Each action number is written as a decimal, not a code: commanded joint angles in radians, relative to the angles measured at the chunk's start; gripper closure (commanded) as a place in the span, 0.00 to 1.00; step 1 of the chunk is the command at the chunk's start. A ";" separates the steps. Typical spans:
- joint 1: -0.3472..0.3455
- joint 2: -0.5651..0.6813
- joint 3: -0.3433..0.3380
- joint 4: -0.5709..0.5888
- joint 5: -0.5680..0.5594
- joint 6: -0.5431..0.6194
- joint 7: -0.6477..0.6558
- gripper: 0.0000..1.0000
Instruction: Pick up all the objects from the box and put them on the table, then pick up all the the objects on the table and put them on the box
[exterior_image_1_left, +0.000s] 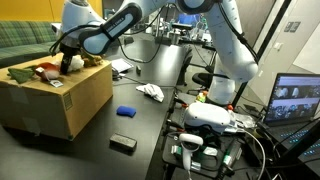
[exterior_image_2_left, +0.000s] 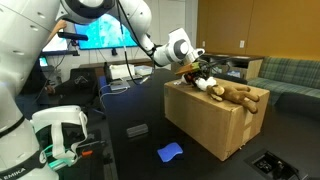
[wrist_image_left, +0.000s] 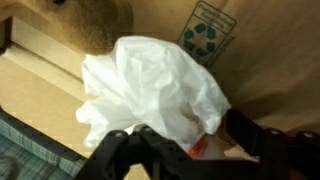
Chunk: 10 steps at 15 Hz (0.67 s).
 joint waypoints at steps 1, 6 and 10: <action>-0.023 0.039 0.017 0.080 0.050 -0.071 -0.044 0.62; -0.009 0.014 0.018 0.102 0.091 -0.176 0.003 0.97; -0.005 -0.039 0.009 0.070 0.097 -0.227 0.055 0.98</action>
